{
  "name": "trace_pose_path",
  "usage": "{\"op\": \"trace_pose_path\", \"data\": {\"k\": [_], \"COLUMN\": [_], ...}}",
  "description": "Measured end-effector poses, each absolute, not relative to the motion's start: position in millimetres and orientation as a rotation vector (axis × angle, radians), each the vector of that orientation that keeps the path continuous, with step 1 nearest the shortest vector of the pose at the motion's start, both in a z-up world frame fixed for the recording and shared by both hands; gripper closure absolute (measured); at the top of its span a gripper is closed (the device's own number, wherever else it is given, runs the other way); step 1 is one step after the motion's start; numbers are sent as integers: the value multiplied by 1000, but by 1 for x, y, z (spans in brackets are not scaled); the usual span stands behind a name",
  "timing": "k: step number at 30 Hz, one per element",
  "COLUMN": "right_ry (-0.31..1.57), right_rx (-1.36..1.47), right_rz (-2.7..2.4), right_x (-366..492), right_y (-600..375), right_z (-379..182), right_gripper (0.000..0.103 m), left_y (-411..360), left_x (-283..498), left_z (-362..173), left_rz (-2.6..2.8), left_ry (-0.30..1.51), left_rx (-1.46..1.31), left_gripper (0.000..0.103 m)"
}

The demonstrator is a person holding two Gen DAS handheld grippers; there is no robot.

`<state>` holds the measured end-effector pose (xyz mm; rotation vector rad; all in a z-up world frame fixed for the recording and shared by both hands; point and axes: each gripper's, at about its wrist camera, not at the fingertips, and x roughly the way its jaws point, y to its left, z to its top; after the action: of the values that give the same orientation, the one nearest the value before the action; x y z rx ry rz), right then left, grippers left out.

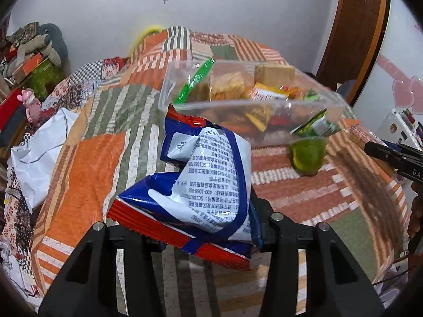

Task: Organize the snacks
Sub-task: 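Grasp the blue-white chip bag with the left tool while the right tool grasps the wafer roll, then lift both snacks over the clear box and release them inside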

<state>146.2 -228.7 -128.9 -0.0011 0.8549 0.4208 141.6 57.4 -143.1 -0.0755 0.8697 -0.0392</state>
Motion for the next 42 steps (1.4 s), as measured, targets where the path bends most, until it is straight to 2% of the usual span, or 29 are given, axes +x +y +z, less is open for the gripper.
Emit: {"op": "trace_pose_path", "data": {"k": [8,20,31,42], "right_ry": [764,704,698,771], "right_rx": [11,32,36,73], "right_rz": [434,464,471,499], "right_x": [147,172,198,231], "right_y": [-225,-207,-188,-176], "right_z": [-101,-88,-90,-107], "right_gripper": [60,60,60,60], "left_y": [48,20,0,-12], "left_x": [145,171,211,250], "left_z": [-117,-91,-93,-108], "left_rz": [-64,-112,-151,-192], "left_ry": [806,747,756,803], "left_rx": [-89,-71,-87,-128], "left_gripper": [57,57,57,57]}}
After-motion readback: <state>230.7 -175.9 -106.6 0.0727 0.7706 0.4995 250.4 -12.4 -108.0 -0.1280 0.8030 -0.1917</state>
